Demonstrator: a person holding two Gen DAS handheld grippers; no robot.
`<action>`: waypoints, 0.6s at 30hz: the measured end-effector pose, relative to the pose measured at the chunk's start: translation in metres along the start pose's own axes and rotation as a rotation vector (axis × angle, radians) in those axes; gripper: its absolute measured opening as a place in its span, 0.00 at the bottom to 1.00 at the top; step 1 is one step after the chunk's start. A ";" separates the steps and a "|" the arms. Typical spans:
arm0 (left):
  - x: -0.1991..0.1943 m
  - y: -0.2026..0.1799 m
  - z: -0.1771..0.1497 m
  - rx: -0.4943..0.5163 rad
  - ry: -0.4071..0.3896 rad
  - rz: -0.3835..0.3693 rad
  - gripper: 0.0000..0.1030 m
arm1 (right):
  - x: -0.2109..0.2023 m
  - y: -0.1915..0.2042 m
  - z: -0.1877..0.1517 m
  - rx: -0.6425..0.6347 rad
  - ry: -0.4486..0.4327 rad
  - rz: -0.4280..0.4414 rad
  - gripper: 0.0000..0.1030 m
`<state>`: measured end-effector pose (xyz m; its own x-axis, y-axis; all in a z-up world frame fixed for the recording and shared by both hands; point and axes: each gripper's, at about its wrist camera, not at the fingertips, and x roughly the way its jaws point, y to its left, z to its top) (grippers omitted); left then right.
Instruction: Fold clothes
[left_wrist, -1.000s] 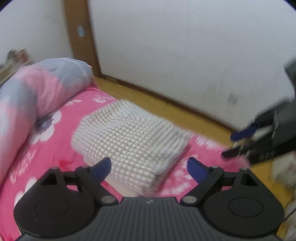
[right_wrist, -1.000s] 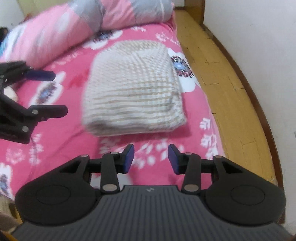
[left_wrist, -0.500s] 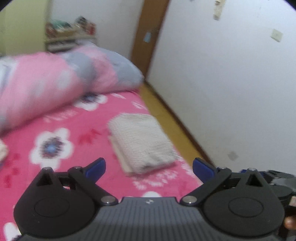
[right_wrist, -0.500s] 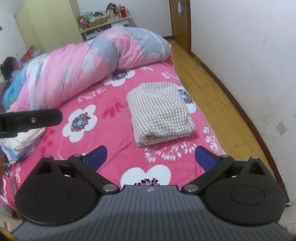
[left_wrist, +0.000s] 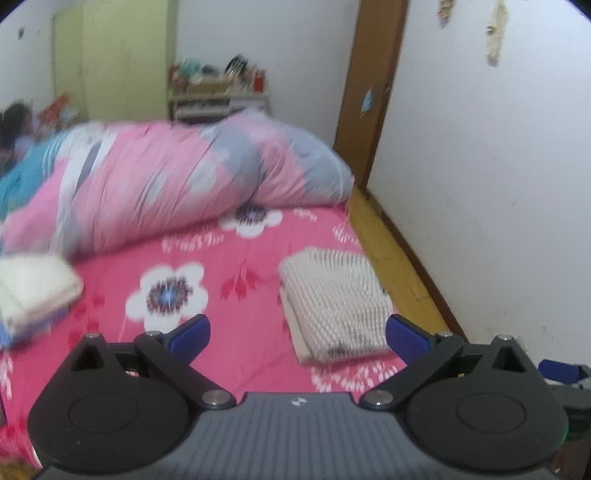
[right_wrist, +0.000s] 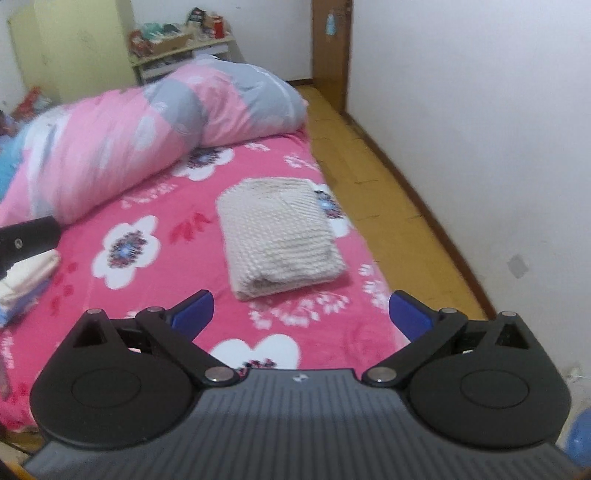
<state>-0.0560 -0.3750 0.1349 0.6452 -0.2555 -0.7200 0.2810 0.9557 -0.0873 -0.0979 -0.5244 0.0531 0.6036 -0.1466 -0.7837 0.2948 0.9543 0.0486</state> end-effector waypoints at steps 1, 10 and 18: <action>0.001 0.007 -0.005 -0.014 0.009 0.012 0.99 | 0.000 0.000 -0.003 -0.007 0.005 -0.006 0.99; 0.012 0.064 -0.046 -0.133 0.085 0.116 0.99 | -0.003 0.006 -0.020 -0.064 0.042 -0.038 0.99; 0.010 0.060 -0.053 -0.113 0.106 0.108 0.99 | -0.007 0.009 -0.025 -0.072 0.052 -0.059 0.99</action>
<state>-0.0704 -0.3121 0.0862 0.5874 -0.1394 -0.7972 0.1289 0.9886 -0.0779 -0.1182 -0.5079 0.0434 0.5469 -0.1914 -0.8150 0.2733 0.9610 -0.0422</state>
